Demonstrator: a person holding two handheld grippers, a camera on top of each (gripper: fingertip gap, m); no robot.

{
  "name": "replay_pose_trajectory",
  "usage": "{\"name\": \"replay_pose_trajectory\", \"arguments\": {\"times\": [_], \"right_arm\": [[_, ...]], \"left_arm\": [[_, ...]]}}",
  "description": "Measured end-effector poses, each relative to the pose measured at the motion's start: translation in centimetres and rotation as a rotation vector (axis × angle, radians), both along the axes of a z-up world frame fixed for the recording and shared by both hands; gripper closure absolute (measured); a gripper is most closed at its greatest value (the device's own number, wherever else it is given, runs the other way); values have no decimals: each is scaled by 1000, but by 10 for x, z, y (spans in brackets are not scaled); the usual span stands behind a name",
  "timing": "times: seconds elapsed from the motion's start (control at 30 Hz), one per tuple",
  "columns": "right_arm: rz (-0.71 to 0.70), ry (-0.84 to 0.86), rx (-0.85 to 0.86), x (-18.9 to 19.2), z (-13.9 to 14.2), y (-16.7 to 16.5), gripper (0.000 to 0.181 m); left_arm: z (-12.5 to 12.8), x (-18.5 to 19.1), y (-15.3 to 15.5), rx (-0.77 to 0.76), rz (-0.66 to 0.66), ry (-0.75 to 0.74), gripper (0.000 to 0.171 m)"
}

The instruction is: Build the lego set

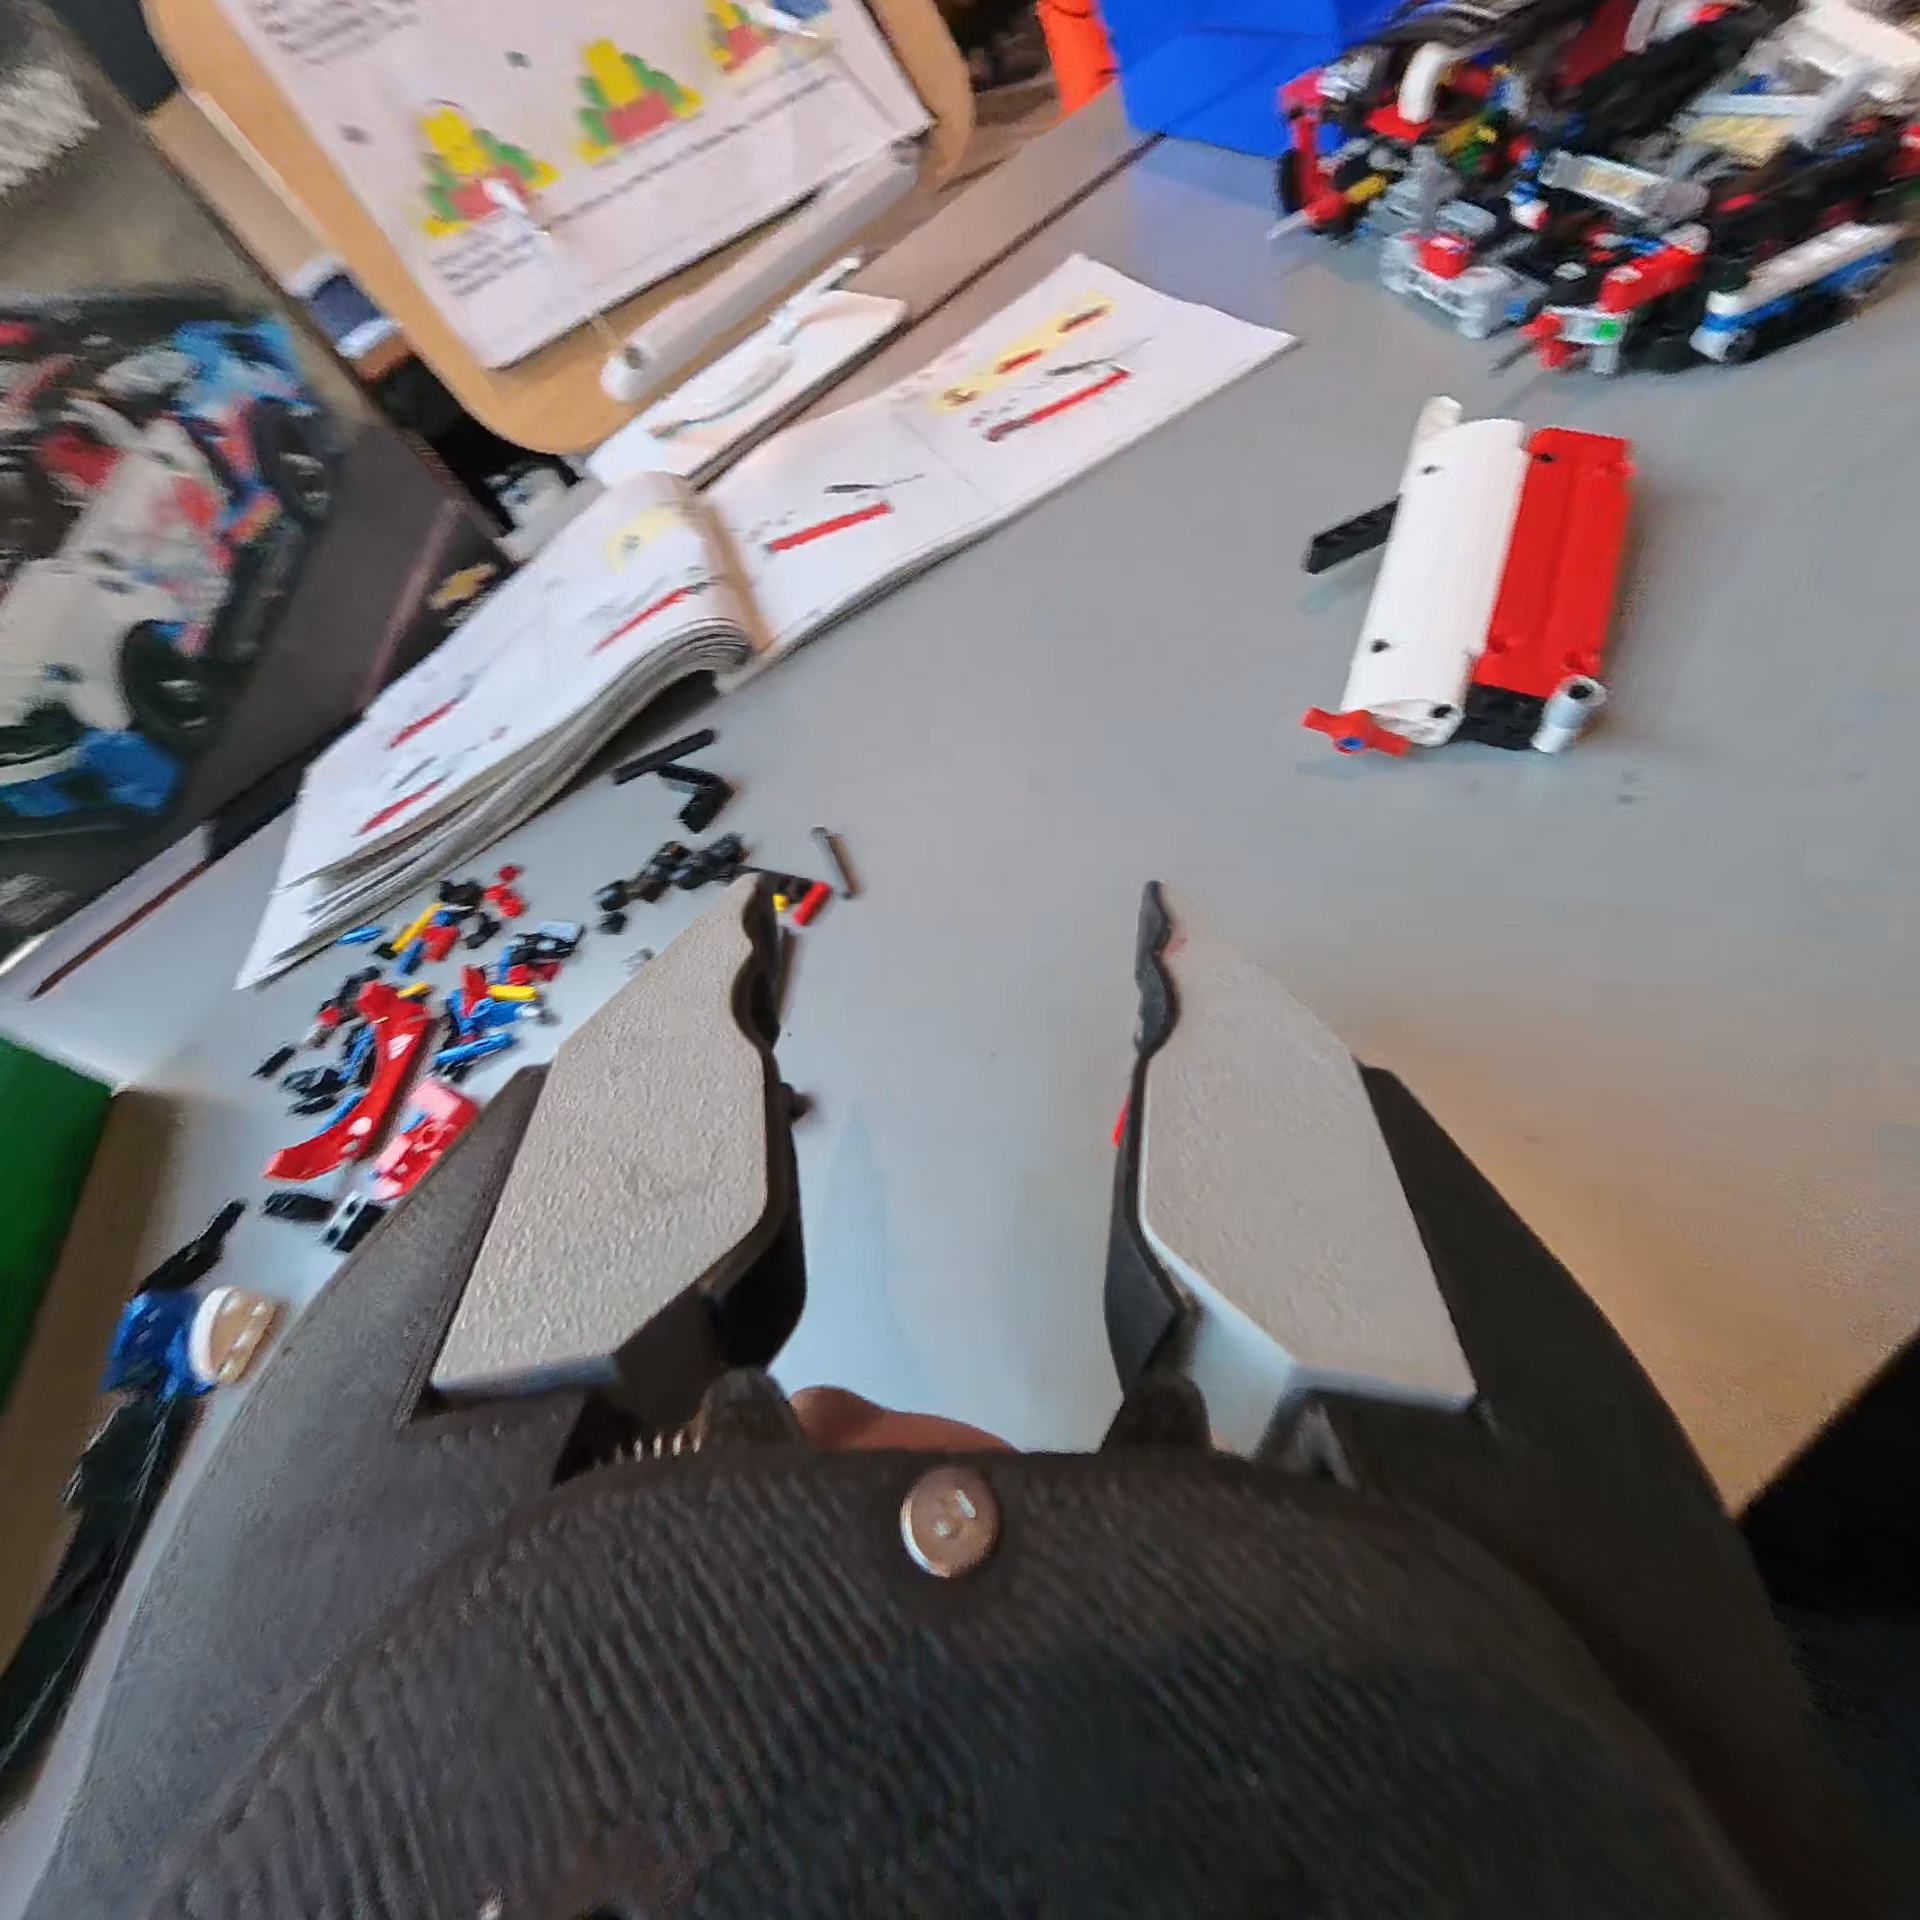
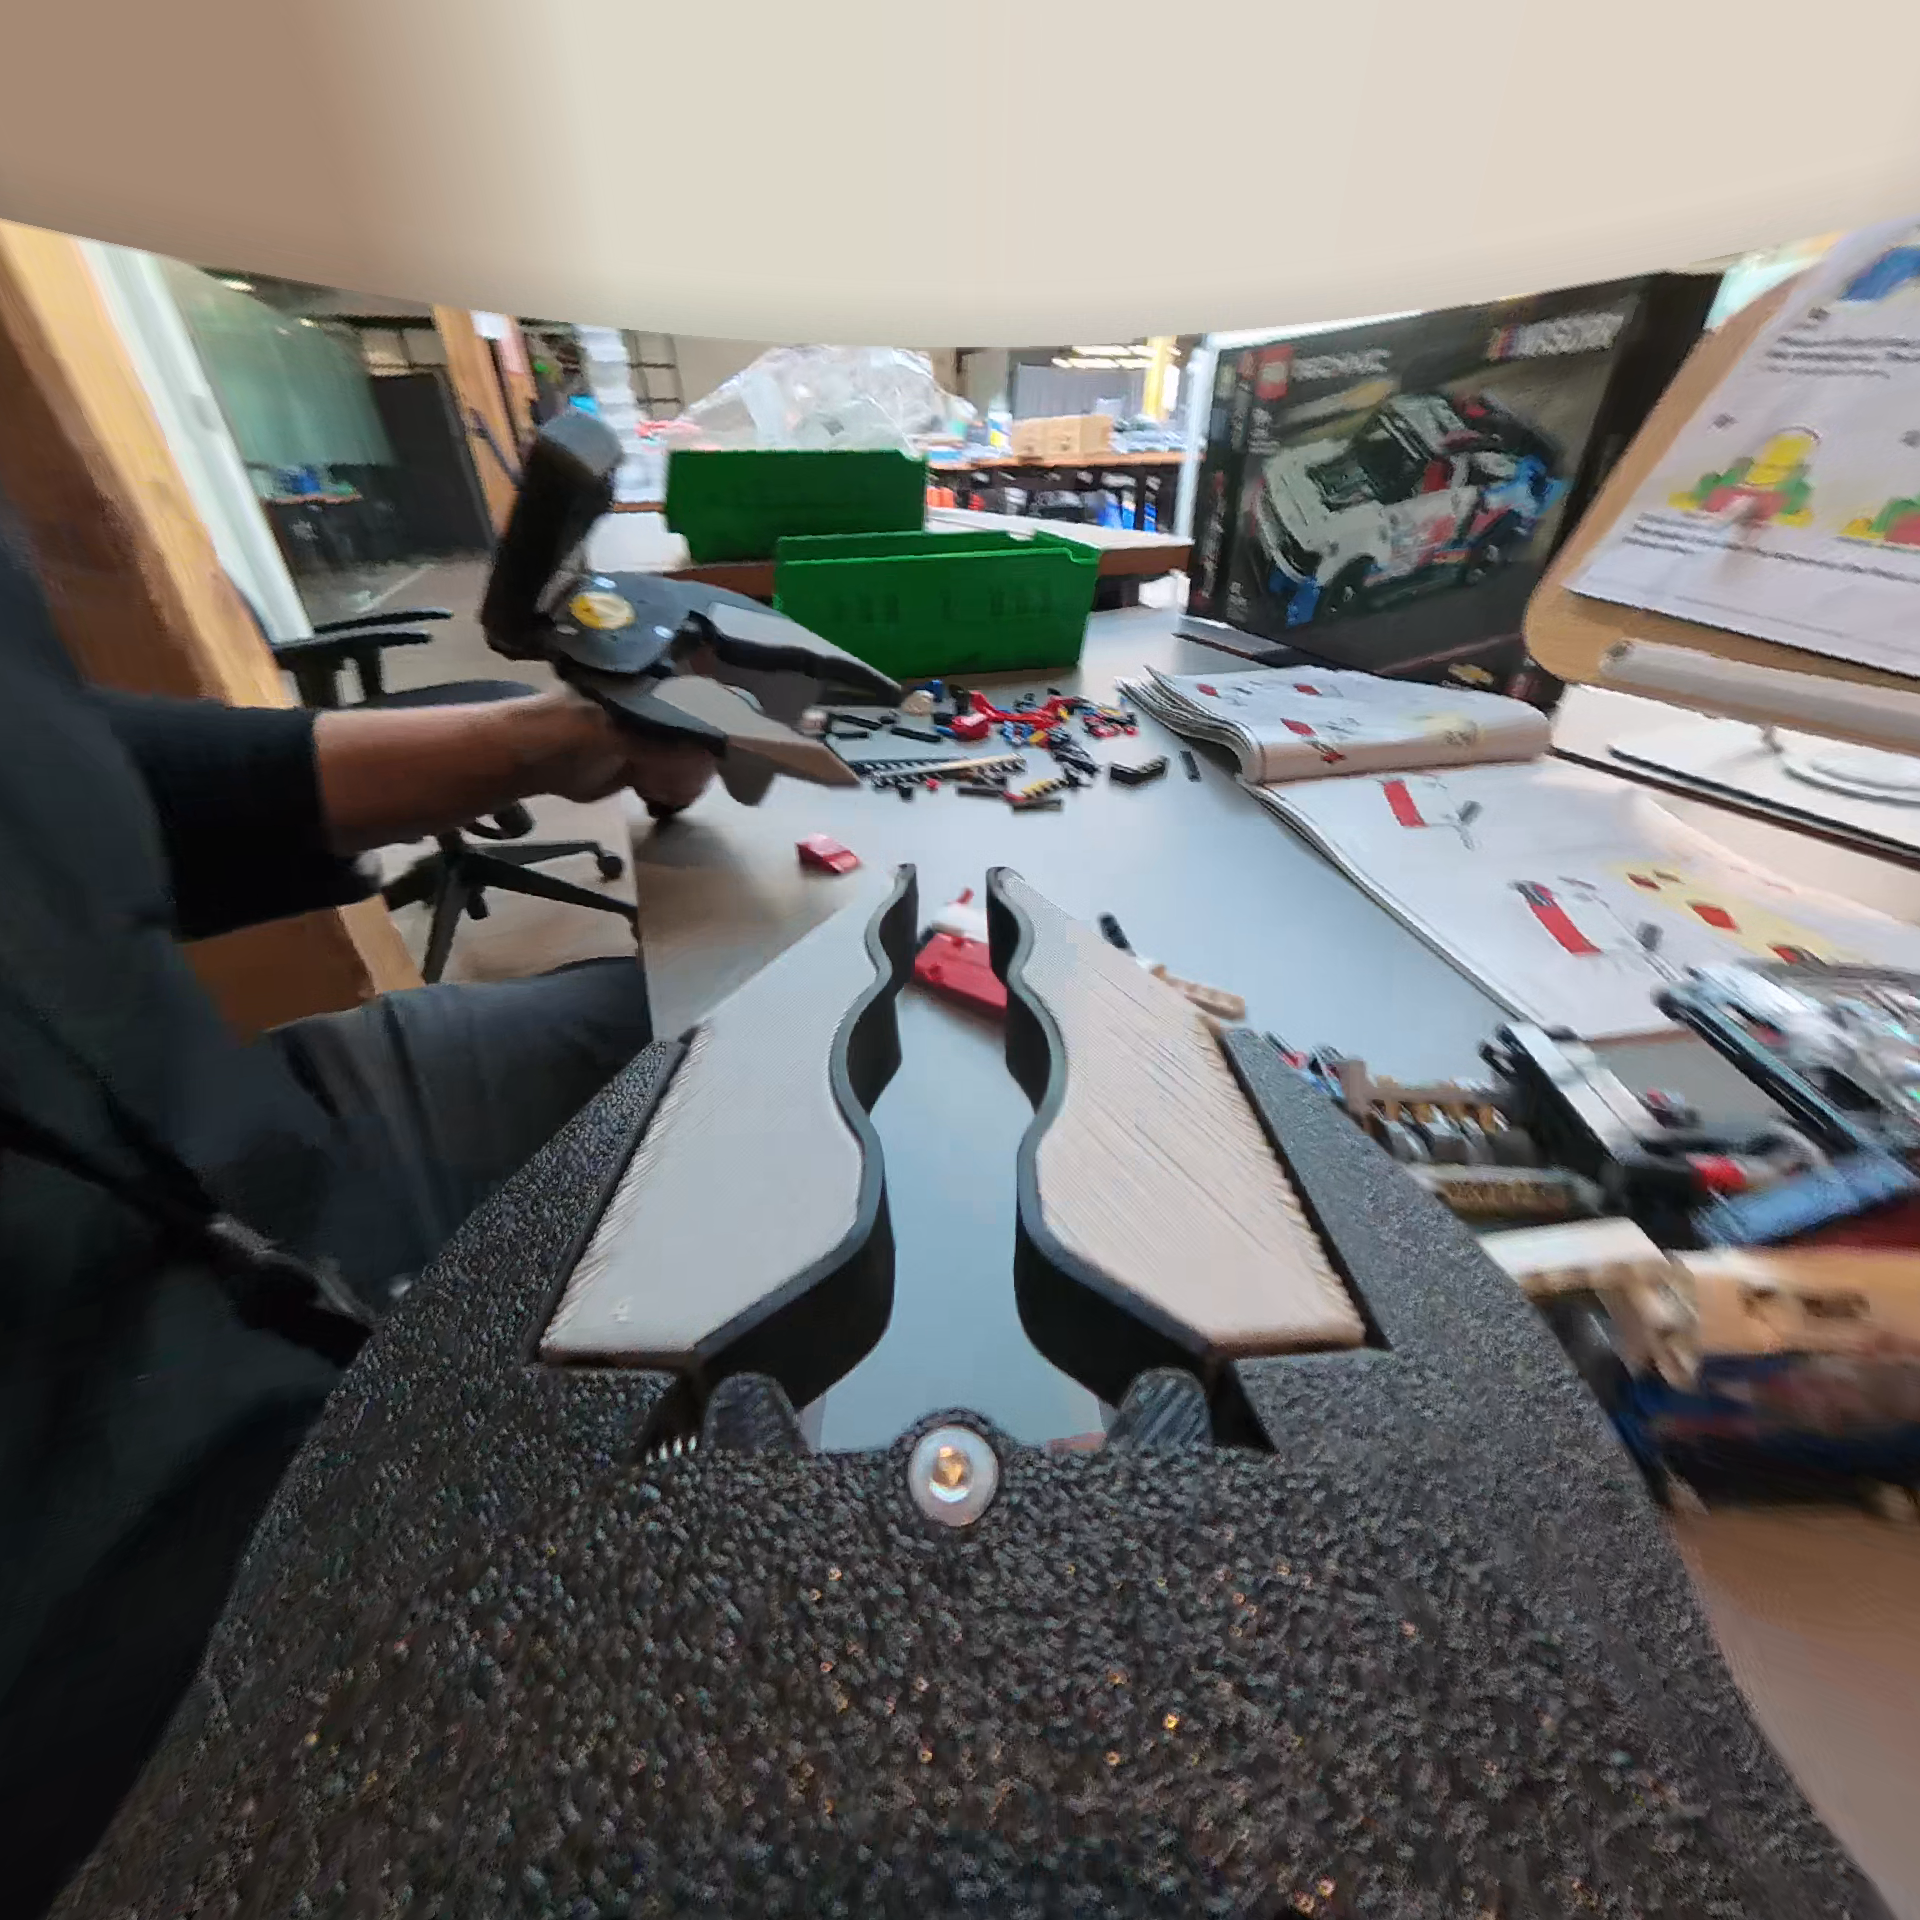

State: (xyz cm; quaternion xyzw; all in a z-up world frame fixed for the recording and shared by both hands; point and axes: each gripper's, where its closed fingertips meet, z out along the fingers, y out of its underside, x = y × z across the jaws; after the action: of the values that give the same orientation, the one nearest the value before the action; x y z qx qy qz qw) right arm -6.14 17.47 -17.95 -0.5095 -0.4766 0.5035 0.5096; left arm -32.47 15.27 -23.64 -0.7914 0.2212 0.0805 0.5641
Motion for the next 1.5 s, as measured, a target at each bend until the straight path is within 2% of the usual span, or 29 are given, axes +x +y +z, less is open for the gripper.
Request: {"name": "replay_pose_trajectory", "arguments": {"times": [0.1,0.17,0.23,0.37,0.5,0.6,0.73,0.9,1.17,1.4,1.5], "right_arm": [[-120,-61,-30,24,-7,15,168],[-231,-136,-62,41,-18,31,154],[-342,-218,-90,65,-28,47,149],[-554,-369,-155,134,-49,73,147],[-703,-467,-254,192,-67,83,144],[-719,-549,-300,200,-82,85,138],[-724,-599,-260,186,-88,94,134],[-707,-680,-269,176,-105,104,125],[-694,-638,-263,184,-110,107,125],[-700,-693,-282,199,-116,116,121],[-720,-720,-314,216,-113,118,119]], "left_arm": [[13,12,-1,16,11,-89,106],[28,43,-3,27,-66,-101,106],[34,84,-5,6,-176,-85,105],[32,160,-15,-19,-358,-141,104],[13,206,-31,-116,-519,-201,106],[8,219,-36,-137,-578,-187,107],[3,233,-43,-191,-651,-252,108],[-5,245,-47,-197,-701,-220,109],[-17,243,-47,-239,-697,-233,115],[-25,246,-47,-265,-711,-213,116],[-25,244,-45,-285,-703,-251,117]]}}
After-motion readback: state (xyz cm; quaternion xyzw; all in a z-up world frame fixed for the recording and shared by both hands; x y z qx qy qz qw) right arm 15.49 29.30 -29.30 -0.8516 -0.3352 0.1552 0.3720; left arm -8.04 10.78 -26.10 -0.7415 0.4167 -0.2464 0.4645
